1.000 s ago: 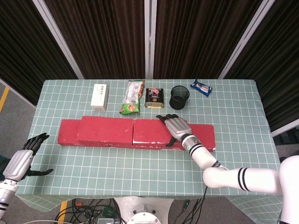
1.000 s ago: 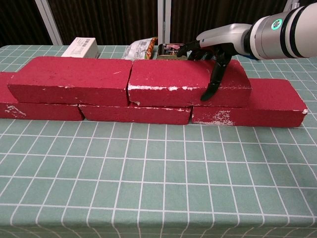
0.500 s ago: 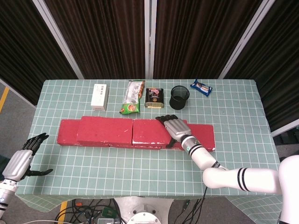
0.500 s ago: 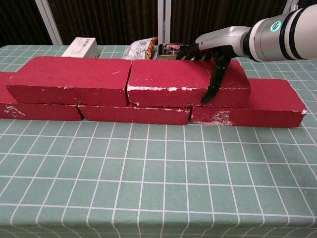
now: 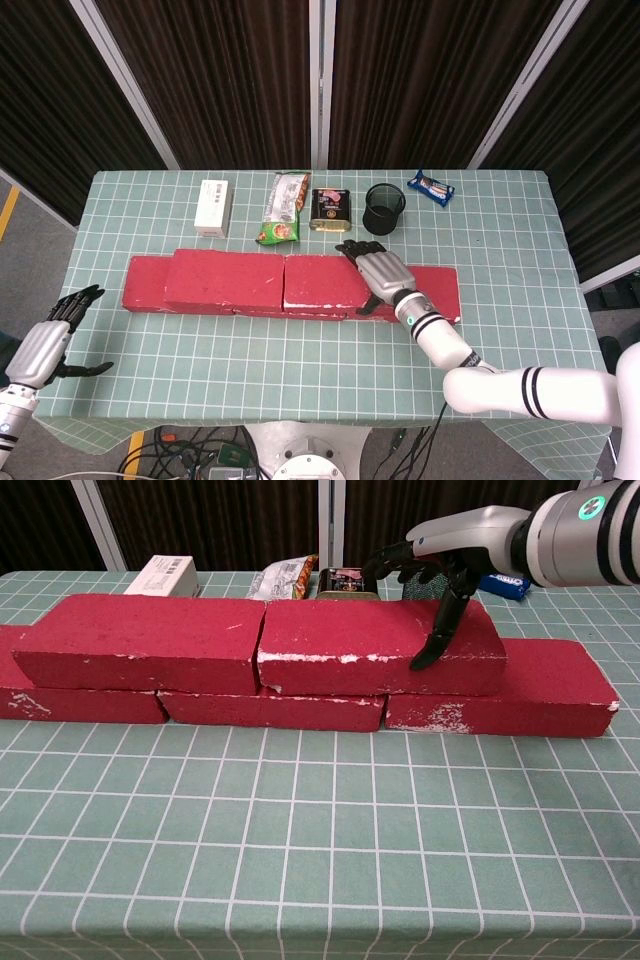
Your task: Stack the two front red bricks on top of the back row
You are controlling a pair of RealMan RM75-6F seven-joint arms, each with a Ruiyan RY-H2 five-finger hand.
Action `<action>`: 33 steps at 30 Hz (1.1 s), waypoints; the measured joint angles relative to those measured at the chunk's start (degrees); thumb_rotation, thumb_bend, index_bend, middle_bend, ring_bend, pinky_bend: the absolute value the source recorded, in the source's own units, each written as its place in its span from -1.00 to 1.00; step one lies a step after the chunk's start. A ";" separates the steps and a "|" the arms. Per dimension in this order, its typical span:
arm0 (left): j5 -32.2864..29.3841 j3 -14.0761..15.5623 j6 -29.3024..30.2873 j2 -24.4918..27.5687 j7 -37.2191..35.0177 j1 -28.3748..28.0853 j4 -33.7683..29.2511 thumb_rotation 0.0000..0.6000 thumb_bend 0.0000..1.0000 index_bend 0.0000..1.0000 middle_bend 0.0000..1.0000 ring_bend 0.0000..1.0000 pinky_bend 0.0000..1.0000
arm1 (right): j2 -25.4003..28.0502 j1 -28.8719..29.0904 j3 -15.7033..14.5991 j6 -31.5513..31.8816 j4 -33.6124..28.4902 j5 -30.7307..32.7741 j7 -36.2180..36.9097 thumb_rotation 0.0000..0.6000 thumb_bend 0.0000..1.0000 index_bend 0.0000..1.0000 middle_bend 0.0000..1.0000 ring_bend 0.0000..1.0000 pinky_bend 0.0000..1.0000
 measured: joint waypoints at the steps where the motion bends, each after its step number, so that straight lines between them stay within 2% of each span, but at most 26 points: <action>1: -0.04 -0.01 0.01 0.02 0.17 0.02 -0.16 1.00 -1.00 -0.93 -1.00 -1.00 -1.00 | 0.82 -0.60 0.10 0.39 -1.05 -0.95 0.43 1.00 -1.00 -1.00 -1.00 -1.00 -1.00; 9: -0.52 -0.09 0.84 0.23 1.84 0.64 -1.01 1.00 -1.00 -0.93 -1.00 -1.00 -1.00 | 8.40 -7.73 -0.36 6.02 -9.04 -11.71 3.88 1.00 -1.00 -1.00 -1.00 -1.00 -1.00; 12: -0.76 -0.16 1.97 -0.19 2.43 1.38 -0.74 1.00 -1.00 -0.93 -1.00 -1.00 -1.00 | 11.37 -12.52 -2.14 10.99 -11.14 -18.46 4.46 1.00 -1.00 -1.00 -1.00 -1.00 -1.00; 17: -1.15 -0.34 3.67 -0.83 6.09 2.45 -0.08 1.00 -1.00 -0.93 -1.00 -1.00 -1.00 | 14.53 -23.41 -7.20 22.66 -11.43 -32.31 5.69 1.00 -1.00 -1.00 -1.00 -1.00 -1.00; 20: -1.28 -0.40 5.32 -1.31 9.40 3.47 -0.09 1.00 -1.00 -0.93 -1.00 -1.00 -1.00 | 15.26 -31.06 -10.55 29.78 -9.35 -39.78 7.57 1.00 -1.00 -1.00 -1.00 -1.00 -1.00; 25: -1.36 -0.33 7.34 -1.91 14.61 4.96 -0.83 1.00 -1.00 -0.93 -1.00 -1.00 -1.00 | 14.47 -42.62 -14.69 40.37 -1.91 -46.73 10.91 1.00 -1.00 -1.00 -1.00 -1.00 -1.00; 33: -2.17 -1.01 10.52 -2.66 22.56 6.99 -1.91 1.00 -1.00 -0.93 -1.00 -1.00 -1.00 | 8.81 -53.91 -16.66 48.17 8.95 -51.23 13.26 1.00 -1.00 -1.00 -1.00 -1.00 -1.00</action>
